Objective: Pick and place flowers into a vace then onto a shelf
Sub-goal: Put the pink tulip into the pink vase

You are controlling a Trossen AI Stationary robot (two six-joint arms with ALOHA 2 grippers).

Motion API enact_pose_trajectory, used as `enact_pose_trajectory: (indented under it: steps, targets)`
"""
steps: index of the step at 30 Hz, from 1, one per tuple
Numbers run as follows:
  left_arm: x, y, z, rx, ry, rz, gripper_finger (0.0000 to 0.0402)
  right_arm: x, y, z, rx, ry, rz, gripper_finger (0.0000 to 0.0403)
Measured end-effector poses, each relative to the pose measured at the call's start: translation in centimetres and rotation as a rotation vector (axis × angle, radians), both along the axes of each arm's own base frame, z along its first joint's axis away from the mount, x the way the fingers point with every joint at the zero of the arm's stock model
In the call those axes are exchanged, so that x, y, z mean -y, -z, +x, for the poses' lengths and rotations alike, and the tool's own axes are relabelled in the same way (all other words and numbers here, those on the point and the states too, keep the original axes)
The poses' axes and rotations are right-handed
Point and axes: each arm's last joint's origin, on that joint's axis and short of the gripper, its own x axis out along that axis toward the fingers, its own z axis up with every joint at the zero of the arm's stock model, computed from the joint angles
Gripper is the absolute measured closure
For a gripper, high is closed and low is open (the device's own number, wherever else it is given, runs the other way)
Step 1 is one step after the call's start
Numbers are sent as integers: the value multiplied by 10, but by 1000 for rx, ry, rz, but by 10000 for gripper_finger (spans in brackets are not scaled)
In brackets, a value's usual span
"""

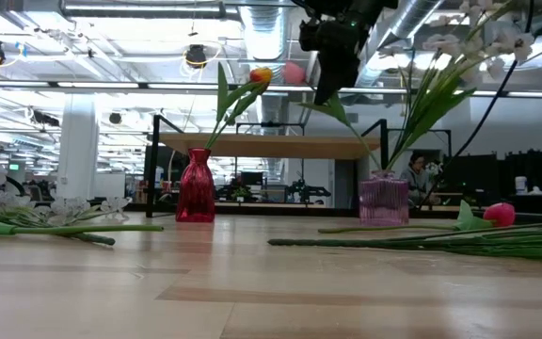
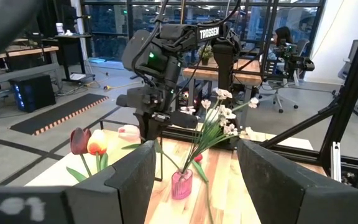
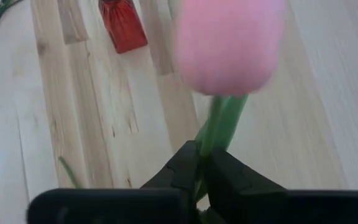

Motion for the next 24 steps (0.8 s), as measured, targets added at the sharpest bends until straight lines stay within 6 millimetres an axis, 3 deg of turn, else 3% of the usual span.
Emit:
enact_pose_trajectory:
  steps: [12,18,24]
  targets:
    - [0,0,0,0,0,0,184,-10,-1,2,-20,-66,-13,264]
    - [0,0,0,0,1,0,184,-11,-20,-1,-9,-83,-27,225]
    - [0,0,0,0,1,1,184,-12,-43,-5,27,-83,-41,216]
